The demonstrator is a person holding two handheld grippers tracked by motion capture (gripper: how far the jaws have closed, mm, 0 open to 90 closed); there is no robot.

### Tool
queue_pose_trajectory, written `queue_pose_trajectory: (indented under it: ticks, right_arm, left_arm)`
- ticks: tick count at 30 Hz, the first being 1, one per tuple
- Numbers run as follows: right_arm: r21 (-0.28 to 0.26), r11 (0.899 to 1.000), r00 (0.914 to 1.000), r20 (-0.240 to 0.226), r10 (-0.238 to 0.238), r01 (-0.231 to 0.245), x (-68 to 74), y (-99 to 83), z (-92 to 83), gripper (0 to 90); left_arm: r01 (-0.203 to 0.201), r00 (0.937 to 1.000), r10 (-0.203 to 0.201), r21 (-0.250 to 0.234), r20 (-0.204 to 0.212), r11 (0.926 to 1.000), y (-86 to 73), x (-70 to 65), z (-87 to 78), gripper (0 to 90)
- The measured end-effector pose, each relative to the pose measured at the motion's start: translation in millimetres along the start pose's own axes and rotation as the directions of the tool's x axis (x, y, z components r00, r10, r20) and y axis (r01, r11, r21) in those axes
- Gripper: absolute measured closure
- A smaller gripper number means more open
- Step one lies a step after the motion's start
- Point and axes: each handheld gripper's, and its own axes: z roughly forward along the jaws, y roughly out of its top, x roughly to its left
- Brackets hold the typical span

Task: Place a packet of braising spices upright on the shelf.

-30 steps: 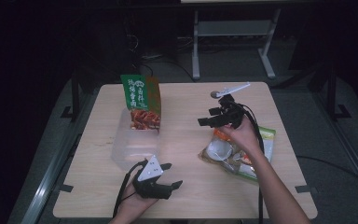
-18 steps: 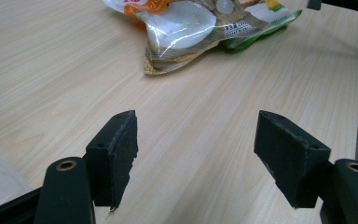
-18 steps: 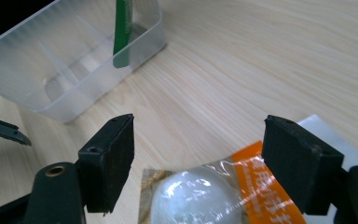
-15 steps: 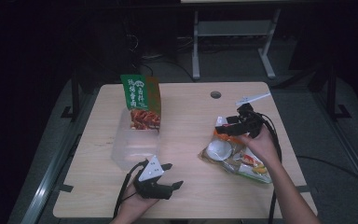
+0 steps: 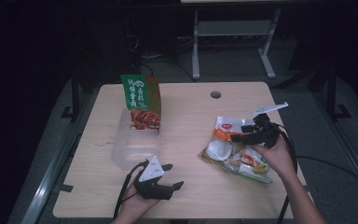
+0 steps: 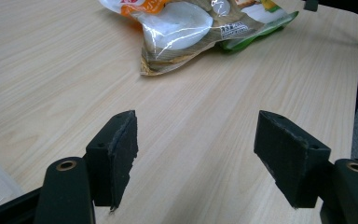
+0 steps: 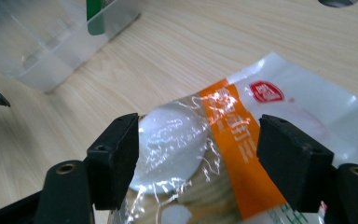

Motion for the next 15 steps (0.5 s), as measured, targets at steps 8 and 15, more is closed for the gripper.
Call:
queue_pose_trajectory:
  ticks: [8,15]
  right_arm:
    - [0.013,0.999,0.9992,0.012,0.037,-0.037,-6.7,-17.8,-8.4,30.3]
    - [0.024,0.999,0.9983,0.033,0.048,-0.048,-12.4,-28.5,-12.7,30.9]
  left_arm:
    - [-0.005,1.0,0.005,0.007,-0.001,1.0,0.3,-0.3,-1.0,30.0]
    - [-0.008,1.0,0.008,0.001,-0.005,1.0,0.1,-0.5,-0.8,30.0]
